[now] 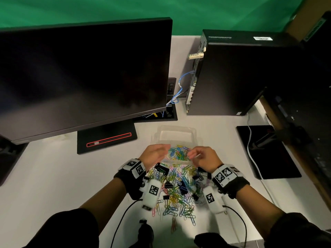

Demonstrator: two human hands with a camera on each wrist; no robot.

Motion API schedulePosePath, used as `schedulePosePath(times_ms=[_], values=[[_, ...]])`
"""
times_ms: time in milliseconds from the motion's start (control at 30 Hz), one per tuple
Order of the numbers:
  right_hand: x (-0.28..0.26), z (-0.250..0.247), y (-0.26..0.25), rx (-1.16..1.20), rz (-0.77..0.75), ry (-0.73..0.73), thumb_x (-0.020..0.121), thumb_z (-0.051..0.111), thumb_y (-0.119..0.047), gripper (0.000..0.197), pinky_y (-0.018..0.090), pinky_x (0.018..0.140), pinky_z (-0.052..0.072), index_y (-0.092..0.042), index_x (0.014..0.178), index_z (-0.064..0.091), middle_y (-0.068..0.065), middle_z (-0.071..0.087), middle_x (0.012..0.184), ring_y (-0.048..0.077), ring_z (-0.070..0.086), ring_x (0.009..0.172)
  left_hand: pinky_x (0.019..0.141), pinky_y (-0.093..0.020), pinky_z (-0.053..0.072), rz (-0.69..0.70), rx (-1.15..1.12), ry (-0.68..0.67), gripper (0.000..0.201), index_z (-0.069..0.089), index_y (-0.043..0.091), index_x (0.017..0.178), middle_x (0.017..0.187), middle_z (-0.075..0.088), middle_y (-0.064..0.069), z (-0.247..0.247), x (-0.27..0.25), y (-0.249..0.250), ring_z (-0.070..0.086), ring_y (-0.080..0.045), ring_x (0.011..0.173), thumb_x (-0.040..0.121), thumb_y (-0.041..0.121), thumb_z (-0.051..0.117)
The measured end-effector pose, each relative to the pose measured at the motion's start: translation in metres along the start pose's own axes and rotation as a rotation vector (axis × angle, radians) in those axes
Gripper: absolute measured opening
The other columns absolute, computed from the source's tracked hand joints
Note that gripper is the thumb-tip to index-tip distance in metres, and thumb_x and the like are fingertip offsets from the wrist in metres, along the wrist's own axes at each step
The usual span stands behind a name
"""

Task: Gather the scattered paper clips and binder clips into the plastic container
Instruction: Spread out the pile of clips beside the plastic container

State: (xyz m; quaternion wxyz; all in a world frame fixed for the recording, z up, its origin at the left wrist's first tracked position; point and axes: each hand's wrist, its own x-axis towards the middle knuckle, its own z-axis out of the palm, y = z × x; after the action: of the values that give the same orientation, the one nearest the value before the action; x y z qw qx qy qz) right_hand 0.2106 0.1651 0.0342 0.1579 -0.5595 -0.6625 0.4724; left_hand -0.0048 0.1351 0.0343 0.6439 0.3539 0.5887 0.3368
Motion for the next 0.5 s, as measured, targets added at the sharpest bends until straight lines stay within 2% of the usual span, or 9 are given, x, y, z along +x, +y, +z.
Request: schedulePosePath(times_ms=[67, 133, 200, 267, 333, 400, 500], values=[[-0.01, 0.005, 0.002, -0.156, -0.048, -0.063, 0.077, 0.061, 0.004, 0.02, 0.015, 0.069, 0.053, -0.011, 0.087, 0.07, -0.003, 0.068, 0.083, 0.01, 0.061, 0.072, 0.103, -0.036, 0.044, 0.116, 0.311, -0.041, 0.024, 0.064, 0.01, 0.113, 0.121, 0.062, -0.008, -0.002, -0.005, -0.007, 0.058, -0.023, 0.113, 0.089, 0.009, 0.057], [-0.017, 0.012, 0.005, -0.334, -0.098, -0.138, 0.076, 0.063, 0.001, 0.023, 0.019, 0.083, 0.05, -0.013, 0.093, 0.071, 0.001, 0.07, 0.098, 0.01, 0.061, 0.083, 0.098, -0.037, 0.049, 0.187, 0.556, -0.086, 0.021, 0.067, 0.012, 0.107, 0.113, 0.066, -0.007, 0.0, -0.01, -0.018, 0.062, -0.022, 0.102, 0.087, 0.01, 0.061], [-0.021, 0.019, 0.007, -0.494, -0.146, -0.201, 0.076, 0.061, 0.0, 0.037, 0.023, 0.096, 0.044, -0.019, 0.107, 0.067, 0.002, 0.065, 0.117, 0.014, 0.06, 0.101, 0.101, -0.027, 0.044, 0.253, 0.807, -0.098, 0.026, 0.065, 0.015, 0.111, 0.119, 0.063, -0.005, 0.002, -0.014, -0.028, 0.059, -0.015, 0.105, 0.085, 0.012, 0.062], [-0.023, 0.026, 0.007, -0.583, -0.189, -0.272, 0.076, 0.057, 0.006, 0.056, 0.025, 0.107, 0.034, -0.023, 0.123, 0.056, 0.001, 0.052, 0.135, 0.018, 0.048, 0.123, 0.106, -0.023, 0.033, 0.317, 1.023, -0.133, 0.036, 0.059, 0.017, 0.121, 0.129, 0.053, -0.003, 0.003, -0.014, -0.038, 0.05, -0.015, 0.119, 0.085, 0.014, 0.061], [-0.024, 0.032, 0.006, -0.625, -0.236, -0.347, 0.074, 0.053, 0.011, 0.07, 0.025, 0.11, 0.027, -0.025, 0.134, 0.043, 0.001, 0.04, 0.144, 0.019, 0.036, 0.133, 0.11, -0.025, 0.028, 0.32, 1.128, -0.174, 0.043, 0.054, 0.018, 0.127, 0.133, 0.047, -0.004, 0.003, -0.014, -0.044, 0.042, -0.018, 0.125, 0.085, 0.016, 0.061], [-0.022, 0.034, 0.008, -0.675, -0.257, -0.416, 0.072, 0.056, 0.011, 0.078, 0.025, 0.111, 0.024, -0.024, 0.139, 0.035, 0.004, 0.032, 0.148, 0.022, 0.029, 0.137, 0.108, -0.025, 0.028, 0.312, 1.168, -0.19, 0.042, 0.054, 0.017, 0.126, 0.132, 0.047, -0.005, 0.001, -0.015, -0.047, 0.041, -0.019, 0.125, 0.085, 0.017, 0.061], [-0.017, 0.036, 0.015, -0.837, -0.254, -0.49, 0.068, 0.073, -0.008, 0.089, 0.035, 0.113, 0.024, -0.028, 0.142, 0.027, 0.007, 0.025, 0.15, 0.027, 0.023, 0.137, 0.106, -0.027, 0.031, 0.314, 1.206, -0.185, 0.034, 0.059, 0.018, 0.12, 0.127, 0.049, -0.005, -0.005, -0.02, -0.051, 0.042, -0.019, 0.121, 0.086, 0.021, 0.058]])
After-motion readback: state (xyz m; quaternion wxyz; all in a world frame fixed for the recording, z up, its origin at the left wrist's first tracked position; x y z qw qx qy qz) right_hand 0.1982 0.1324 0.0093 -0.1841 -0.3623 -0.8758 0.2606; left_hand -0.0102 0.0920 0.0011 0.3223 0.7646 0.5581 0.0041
